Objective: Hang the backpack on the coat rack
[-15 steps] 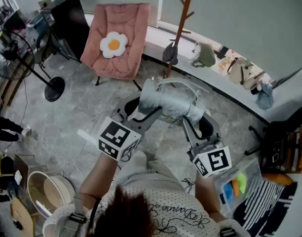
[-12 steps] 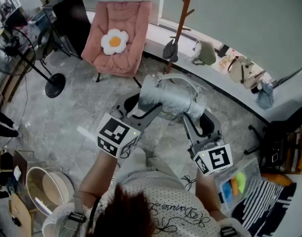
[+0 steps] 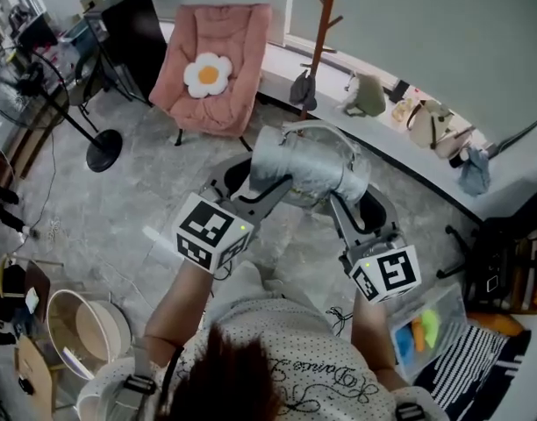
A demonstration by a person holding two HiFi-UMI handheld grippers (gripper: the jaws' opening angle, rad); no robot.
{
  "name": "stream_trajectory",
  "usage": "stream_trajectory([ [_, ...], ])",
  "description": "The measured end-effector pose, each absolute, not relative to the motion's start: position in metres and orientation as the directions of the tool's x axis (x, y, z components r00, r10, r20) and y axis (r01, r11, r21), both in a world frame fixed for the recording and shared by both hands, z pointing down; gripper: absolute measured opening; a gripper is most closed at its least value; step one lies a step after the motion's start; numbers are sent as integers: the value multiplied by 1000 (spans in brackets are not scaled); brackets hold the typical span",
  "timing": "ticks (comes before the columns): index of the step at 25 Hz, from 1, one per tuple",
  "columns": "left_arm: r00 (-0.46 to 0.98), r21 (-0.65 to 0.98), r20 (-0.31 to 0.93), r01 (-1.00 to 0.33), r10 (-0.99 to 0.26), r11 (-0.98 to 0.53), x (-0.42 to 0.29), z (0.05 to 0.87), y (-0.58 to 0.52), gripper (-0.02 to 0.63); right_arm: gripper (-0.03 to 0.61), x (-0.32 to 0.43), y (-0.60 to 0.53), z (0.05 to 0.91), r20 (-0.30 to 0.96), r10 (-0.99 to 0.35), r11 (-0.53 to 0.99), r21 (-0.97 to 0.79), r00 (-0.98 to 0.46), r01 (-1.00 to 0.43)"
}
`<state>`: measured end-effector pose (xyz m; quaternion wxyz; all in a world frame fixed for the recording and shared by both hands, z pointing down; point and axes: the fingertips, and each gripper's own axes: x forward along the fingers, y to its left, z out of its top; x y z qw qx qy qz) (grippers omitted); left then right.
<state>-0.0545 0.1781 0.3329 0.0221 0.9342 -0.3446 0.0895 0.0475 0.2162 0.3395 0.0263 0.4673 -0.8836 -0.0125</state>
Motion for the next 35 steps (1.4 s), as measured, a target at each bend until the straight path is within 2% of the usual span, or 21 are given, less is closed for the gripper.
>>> stream_trajectory([
  [13,752,-36,146,-645,-642,-764,-47,317,130,238,186,55,168,323,-12,-828,559,43,-560,-828],
  [26,818,-32,142,-559,-558,-828,-64,323,-22,238,186,34,26,327,-1,-880,475,40,-475,-879],
  [35,861,-7,141,-493,-489,-870,-67,328,-85,239,186,26,-29,330,22,-914,406,31,-406,-913],
])
